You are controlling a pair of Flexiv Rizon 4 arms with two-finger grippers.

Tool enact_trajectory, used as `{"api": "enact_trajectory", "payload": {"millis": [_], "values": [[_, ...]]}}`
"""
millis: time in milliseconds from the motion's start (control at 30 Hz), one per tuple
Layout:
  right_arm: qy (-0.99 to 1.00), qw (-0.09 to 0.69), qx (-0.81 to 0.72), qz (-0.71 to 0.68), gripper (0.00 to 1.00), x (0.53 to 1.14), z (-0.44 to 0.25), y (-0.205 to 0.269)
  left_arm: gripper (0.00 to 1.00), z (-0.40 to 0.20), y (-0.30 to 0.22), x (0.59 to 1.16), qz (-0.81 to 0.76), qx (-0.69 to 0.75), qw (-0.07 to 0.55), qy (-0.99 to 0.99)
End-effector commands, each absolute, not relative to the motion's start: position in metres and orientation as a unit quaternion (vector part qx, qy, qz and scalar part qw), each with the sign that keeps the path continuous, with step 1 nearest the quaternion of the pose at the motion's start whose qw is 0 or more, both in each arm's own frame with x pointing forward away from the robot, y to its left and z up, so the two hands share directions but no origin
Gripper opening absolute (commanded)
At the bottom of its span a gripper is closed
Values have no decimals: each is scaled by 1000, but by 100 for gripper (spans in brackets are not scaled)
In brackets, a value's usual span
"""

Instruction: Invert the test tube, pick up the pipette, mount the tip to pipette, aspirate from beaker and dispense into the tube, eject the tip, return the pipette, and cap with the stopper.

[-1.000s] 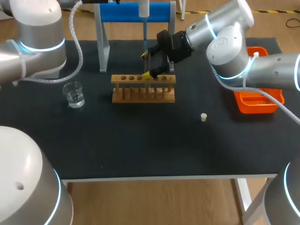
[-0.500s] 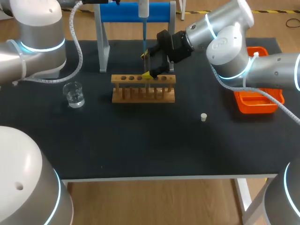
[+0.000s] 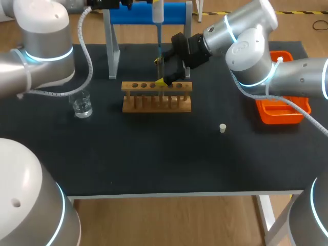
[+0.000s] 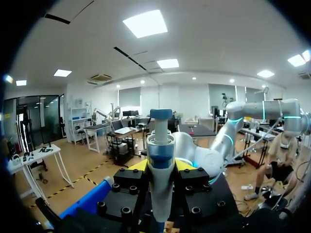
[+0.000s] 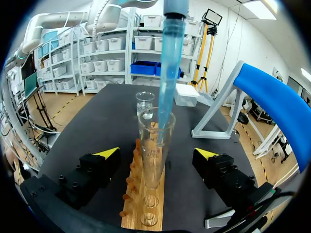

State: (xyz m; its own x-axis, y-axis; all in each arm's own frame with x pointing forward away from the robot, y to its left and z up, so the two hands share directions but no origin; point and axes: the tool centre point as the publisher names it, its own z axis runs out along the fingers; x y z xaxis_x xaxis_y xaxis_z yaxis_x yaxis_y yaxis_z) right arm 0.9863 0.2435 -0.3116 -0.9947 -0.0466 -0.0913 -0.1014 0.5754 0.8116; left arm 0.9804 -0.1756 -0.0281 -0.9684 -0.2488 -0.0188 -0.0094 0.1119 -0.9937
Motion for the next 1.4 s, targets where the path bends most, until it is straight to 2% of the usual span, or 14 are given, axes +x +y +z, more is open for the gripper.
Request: {"api": "enact_trajectory", "payload": {"millis": [33, 1400], "values": [[888, 28, -42, 458, 100, 987, -311, 243, 0, -32, -178, 982, -663, -87, 91, 738], [888, 28, -42, 458, 100, 987, -311, 243, 0, -51, -180, 974, -647, -78, 110, 750]]}}
